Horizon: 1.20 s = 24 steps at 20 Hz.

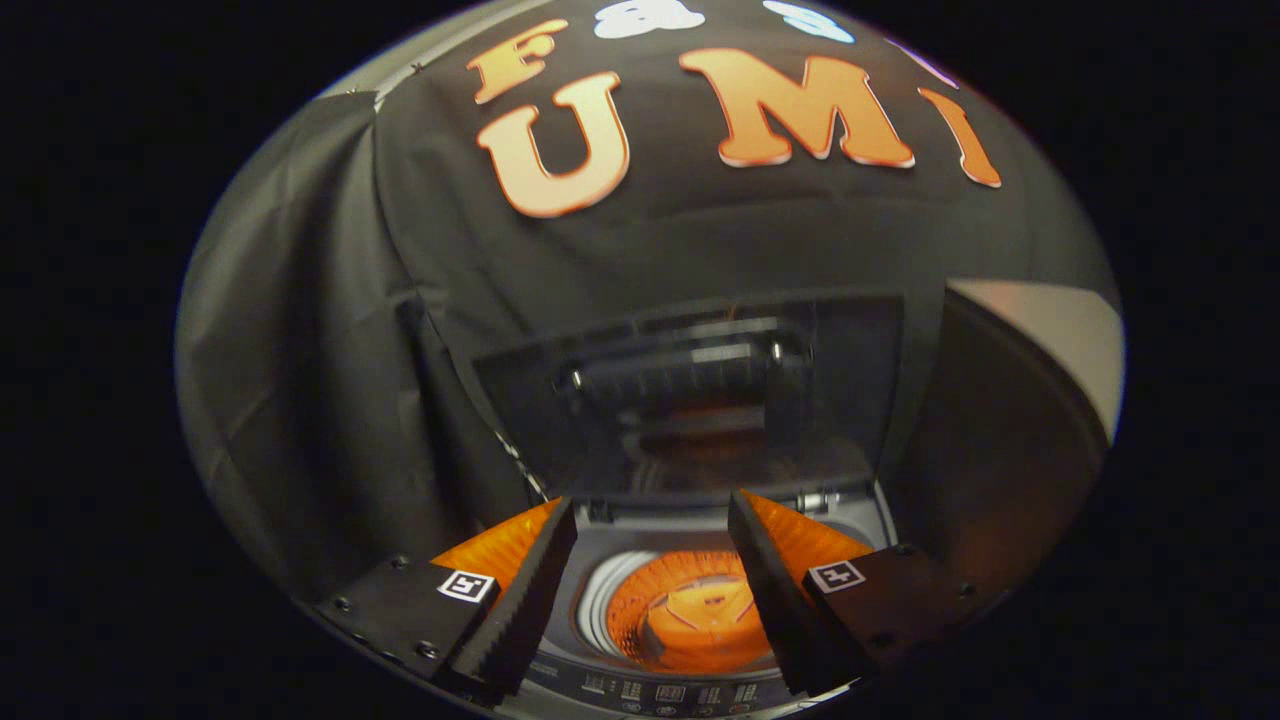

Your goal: Put the clothes into the washing machine and then close the washing machine lid.

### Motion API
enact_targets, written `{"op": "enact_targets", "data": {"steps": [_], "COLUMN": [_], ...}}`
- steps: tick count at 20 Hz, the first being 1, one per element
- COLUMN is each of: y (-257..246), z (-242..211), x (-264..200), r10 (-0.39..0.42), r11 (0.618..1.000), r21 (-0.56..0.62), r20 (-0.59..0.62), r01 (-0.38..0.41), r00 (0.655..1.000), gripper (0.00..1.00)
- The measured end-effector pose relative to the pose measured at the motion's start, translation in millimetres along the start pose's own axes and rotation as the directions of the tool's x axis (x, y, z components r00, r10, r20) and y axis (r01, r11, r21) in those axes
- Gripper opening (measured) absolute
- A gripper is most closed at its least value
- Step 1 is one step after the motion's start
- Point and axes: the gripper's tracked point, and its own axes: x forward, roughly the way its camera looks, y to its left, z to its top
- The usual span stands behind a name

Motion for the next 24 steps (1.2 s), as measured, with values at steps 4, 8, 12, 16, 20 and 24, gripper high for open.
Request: {"op": "enact_targets", "data": {"steps": [4,8,12,16,20,24], "y": [15.5,33.1,15.5,-13.4,-33.1,-47.1], "z": [98.9,162.4,182.3,182.7,165.5,157.2], "x": [-8.5,3.4,51.8,96.9,135.7,147.3], "r10": [0.026,0.026,-0.022,-0.086,-0.120,-0.153], "r11": [0.998,0.997,0.994,0.986,0.986,0.978], "r21": [-0.061,-0.079,-0.103,-0.128,-0.103,-0.133], "r20": [0.163,0.206,0.209,0.166,0.096,0.076], "r01": [-0.017,-0.010,0.045,0.108,0.130,0.162], "r00": [0.986,0.978,0.978,0.982,0.988,0.985], "gripper": [0.98,0.98,0.98,0.98,0.98,0.98]}}
